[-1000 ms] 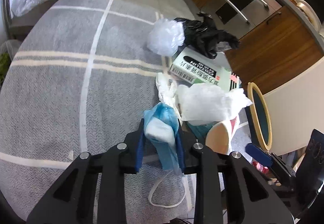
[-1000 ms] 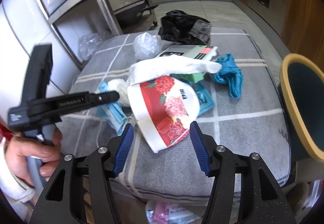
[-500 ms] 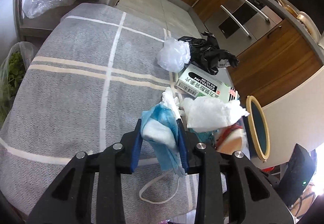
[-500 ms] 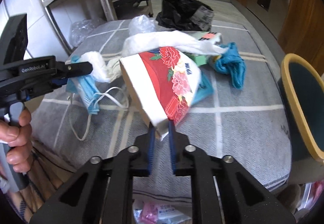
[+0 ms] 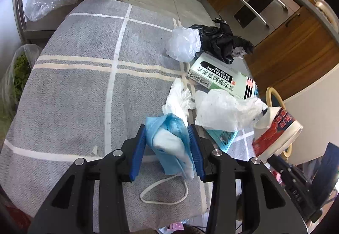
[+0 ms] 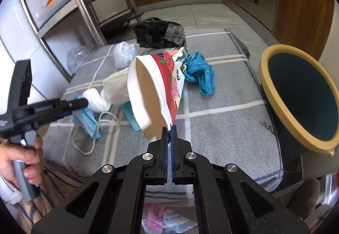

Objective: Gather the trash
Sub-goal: 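Carry the paper cup and mask over the bin with both grippers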

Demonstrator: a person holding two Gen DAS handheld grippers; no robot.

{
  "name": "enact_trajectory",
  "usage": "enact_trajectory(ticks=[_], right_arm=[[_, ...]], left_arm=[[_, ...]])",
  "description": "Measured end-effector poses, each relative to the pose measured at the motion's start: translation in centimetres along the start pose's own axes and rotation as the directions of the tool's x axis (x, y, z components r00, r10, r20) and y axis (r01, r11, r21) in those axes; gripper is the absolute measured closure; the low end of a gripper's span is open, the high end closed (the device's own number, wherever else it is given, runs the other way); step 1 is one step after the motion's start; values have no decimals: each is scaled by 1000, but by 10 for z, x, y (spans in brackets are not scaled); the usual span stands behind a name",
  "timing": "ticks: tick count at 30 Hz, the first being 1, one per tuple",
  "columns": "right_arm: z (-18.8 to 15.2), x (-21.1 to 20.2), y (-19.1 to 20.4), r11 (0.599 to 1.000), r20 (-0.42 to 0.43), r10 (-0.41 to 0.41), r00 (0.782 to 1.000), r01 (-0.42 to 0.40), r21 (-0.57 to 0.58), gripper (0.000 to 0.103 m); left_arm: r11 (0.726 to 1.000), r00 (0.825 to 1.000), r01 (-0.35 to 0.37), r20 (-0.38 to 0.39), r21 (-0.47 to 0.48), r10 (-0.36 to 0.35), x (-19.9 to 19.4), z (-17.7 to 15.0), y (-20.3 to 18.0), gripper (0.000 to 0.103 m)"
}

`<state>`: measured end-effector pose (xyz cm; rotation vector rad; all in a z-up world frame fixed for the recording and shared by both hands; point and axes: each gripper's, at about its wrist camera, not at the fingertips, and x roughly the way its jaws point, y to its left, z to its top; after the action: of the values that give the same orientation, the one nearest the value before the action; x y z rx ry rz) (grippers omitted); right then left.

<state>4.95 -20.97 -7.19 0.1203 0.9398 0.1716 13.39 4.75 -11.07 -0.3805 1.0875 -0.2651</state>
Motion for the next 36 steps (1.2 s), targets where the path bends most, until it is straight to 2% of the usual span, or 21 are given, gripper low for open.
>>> enact_trajectory(ticks=[9,17,24,29,36], right_arm=[[7,-18,-8,998,45,31,999,-33,48,100],[14,-36,-18,995,105,47,993,-56,80,100],[20,-56,-50,988,166,28,986,-52,146,100],[19,-70,-79,981,197,-15,980,-24,195,100],[11,-81,-106,975,214,-71,974,22,221,99]], left_arm=[[1000,999,-5,51,16,4,-31,-11,-13,77],[998,988,-10,154,61,1,-60,-2,-39,80],[984,973,41,216,174,-79,-78,14,-91,80],[969,965,97,215,228,-147,-76,23,-127,80],[933,955,159,189,324,-229,-58,29,-187,80]])
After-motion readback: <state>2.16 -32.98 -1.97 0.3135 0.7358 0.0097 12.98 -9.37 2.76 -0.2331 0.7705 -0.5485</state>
